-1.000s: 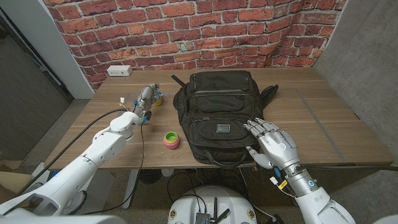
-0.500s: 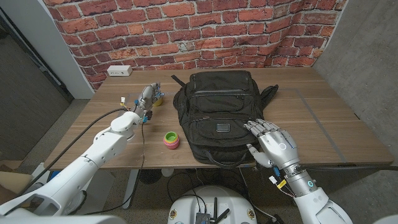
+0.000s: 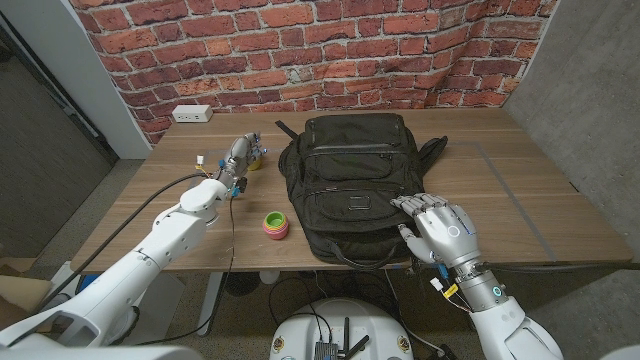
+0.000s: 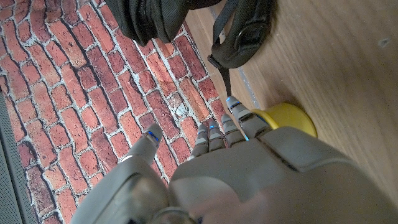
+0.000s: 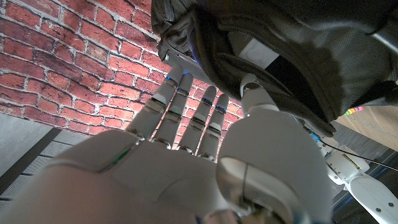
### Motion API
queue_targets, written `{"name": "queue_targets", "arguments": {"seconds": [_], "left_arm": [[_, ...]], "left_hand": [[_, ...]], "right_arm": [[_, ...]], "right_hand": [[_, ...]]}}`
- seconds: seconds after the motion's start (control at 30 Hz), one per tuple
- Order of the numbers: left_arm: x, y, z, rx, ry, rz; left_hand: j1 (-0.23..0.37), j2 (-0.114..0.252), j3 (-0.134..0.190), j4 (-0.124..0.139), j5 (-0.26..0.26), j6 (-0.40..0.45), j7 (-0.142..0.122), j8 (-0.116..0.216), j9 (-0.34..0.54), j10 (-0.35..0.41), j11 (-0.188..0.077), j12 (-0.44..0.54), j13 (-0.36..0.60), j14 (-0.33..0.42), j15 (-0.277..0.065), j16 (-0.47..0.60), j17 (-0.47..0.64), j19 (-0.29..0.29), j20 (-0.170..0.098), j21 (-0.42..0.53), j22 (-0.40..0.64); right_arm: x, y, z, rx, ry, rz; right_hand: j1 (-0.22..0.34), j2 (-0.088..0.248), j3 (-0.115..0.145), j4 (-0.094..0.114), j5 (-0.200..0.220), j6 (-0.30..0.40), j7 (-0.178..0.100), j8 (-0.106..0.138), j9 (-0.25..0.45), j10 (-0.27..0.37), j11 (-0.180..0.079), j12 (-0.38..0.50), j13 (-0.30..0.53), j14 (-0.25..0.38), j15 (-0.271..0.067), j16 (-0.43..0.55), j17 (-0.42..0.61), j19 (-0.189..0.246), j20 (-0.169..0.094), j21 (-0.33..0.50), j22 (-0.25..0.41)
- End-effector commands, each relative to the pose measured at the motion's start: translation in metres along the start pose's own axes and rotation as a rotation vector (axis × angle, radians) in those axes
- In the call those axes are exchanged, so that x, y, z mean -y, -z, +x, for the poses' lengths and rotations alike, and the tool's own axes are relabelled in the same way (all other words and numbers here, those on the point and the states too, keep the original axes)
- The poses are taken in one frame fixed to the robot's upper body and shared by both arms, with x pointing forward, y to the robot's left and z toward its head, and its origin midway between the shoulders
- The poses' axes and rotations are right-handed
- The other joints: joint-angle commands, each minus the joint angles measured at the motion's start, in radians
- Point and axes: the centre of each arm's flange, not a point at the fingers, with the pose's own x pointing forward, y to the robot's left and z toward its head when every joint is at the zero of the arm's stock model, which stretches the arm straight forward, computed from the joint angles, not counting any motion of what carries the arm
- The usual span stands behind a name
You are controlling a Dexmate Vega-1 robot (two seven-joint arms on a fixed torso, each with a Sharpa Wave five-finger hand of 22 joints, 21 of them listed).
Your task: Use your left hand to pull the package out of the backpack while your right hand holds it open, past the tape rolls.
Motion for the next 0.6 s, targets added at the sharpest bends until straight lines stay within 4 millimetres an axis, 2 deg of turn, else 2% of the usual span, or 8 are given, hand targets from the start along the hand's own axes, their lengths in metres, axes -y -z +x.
{"name": "queue_targets", "arguments": {"seconds": [0.03, 0.1, 0.37, 0.5, 0.6], "left_arm": [[0.0035, 0.0027, 0.0003, -0.005, 0.004, -0.003], [0.0039, 0.003, 0.001, -0.003, 0.005, -0.005], [0.0045, 0.0024, 0.0018, -0.003, 0.005, -0.003], [0.0051, 0.0019, 0.0021, 0.0, 0.006, -0.003], [0.0057, 0.0018, 0.0023, 0.002, 0.008, -0.006]], "left_hand": [[-0.01, 0.059, 0.01, 0.0, -0.002, 0.009, 0.0, 0.002, 0.006, 0.009, 0.003, 0.006, 0.006, 0.004, 0.0, 0.005, 0.003, 0.011, -0.035, 0.006, 0.005], [-0.011, 0.059, 0.01, 0.0, -0.002, 0.01, 0.001, 0.002, 0.006, 0.008, 0.004, 0.006, 0.006, 0.004, 0.0, 0.005, 0.003, 0.011, -0.035, 0.006, 0.005], [-0.011, 0.06, 0.011, 0.0, -0.002, 0.011, 0.001, 0.002, 0.006, 0.009, 0.002, 0.006, 0.006, 0.004, 0.001, 0.004, 0.003, 0.011, -0.035, 0.006, 0.005], [-0.011, 0.06, 0.011, 0.0, -0.002, 0.011, 0.001, 0.002, 0.006, 0.01, 0.003, 0.006, 0.006, 0.004, 0.001, 0.005, 0.003, 0.011, -0.035, 0.006, 0.005], [-0.012, 0.06, 0.011, 0.0, -0.002, 0.011, 0.0, 0.002, 0.006, 0.009, 0.003, 0.005, 0.006, 0.004, 0.001, 0.004, 0.003, 0.011, -0.035, 0.006, 0.005]], "right_arm": [[-0.0001, 0.0004, 0.0085, -0.007, 0.044, 0.004], [0.0, 0.0007, 0.0096, -0.006, 0.047, 0.007], [0.0023, 0.0021, 0.0136, -0.007, 0.07, 0.018], [0.0042, 0.0033, 0.0159, -0.008, 0.08, 0.021], [0.0055, 0.005, 0.0178, -0.018, 0.087, 0.028]], "right_hand": [[0.003, 0.012, -0.001, 0.0, 0.007, 0.028, 0.0, 0.008, 0.0, 0.03, 0.002, 0.008, 0.004, 0.023, -0.17, 0.008, 0.004, 0.024, -0.122, 0.013, 0.002], [0.004, 0.017, 0.0, 0.002, 0.006, 0.05, 0.0, 0.011, 0.0, 0.046, -0.009, 0.009, 0.004, 0.046, -0.17, 0.015, 0.006, 0.043, -0.124, 0.021, 0.004], [0.02, 0.042, 0.023, 0.001, 0.006, 0.179, -0.004, 0.031, -0.002, 0.163, -0.014, 0.025, 0.004, 0.166, -0.178, 0.028, 0.005, 0.109, -0.141, 0.06, 0.012], [0.023, 0.05, 0.038, 0.003, 0.005, 0.23, -0.002, 0.034, -0.003, 0.212, -0.016, 0.028, 0.004, 0.209, -0.178, 0.02, -0.002, 0.12, -0.146, 0.074, 0.016], [0.022, 0.054, 0.044, 0.006, 0.004, 0.252, 0.0, 0.035, -0.003, 0.226, -0.02, 0.025, 0.004, 0.228, -0.179, 0.016, -0.004, 0.127, -0.145, 0.081, 0.018]]}}
